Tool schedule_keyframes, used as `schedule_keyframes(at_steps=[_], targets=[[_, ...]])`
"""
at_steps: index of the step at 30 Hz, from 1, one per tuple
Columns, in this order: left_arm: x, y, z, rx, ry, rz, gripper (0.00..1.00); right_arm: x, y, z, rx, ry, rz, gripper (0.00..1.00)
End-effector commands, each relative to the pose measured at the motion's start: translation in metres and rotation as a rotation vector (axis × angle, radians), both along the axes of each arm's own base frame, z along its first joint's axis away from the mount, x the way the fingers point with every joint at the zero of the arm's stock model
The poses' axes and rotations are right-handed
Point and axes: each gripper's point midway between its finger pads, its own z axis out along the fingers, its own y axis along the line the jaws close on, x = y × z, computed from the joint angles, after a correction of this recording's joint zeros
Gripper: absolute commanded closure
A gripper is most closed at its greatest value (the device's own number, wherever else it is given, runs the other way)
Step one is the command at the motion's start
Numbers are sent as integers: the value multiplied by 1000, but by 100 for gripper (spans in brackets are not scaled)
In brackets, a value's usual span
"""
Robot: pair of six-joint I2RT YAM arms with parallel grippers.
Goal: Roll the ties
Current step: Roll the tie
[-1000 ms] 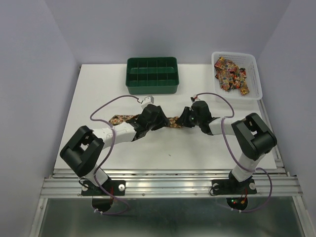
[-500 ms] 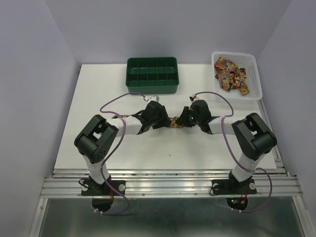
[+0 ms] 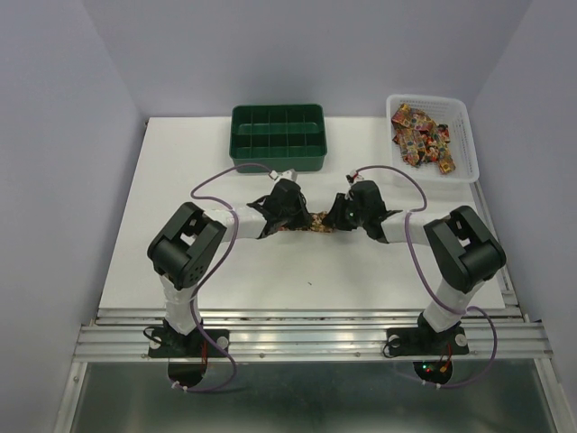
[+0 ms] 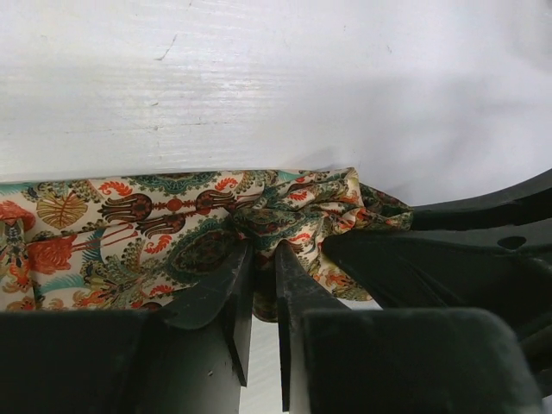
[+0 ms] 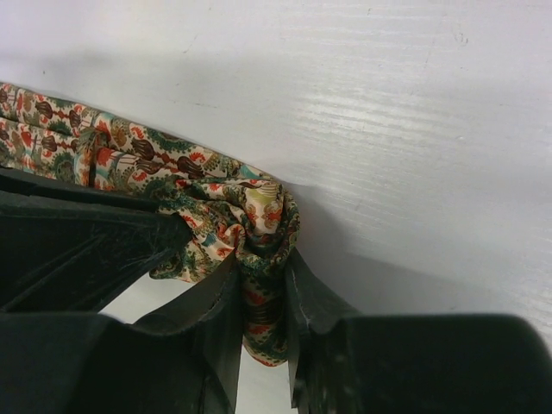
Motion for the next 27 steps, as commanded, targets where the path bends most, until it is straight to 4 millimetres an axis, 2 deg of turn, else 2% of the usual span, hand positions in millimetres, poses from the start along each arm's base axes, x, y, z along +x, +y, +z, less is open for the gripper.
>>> schedule_keyframes(at_steps=[1,4,5,13,16,22,27], targets=[[8,3,0,28,-28,12,82,-2,-5,3,-49,20,24,74],[5,9,-10,42,-10,29,83,-2,-7,11,-48,21,6,66],[4,9,-12,42,-6,29,83,-2,-7,13,-44,21,-1,60],[-2,11,-28,34,28,29,86,-10,-14,27,-25,-8,-30,54],[-3,10,-31,23,38,25,87,-10,-13,26,-2,-13,-39,54],[-9,7,-33,-4,53,5,89,-14,-19,5,-2,21,-86,54],[-13,6,-35,-16,62,-4,90,-12,-17,2,40,9,-102,54]])
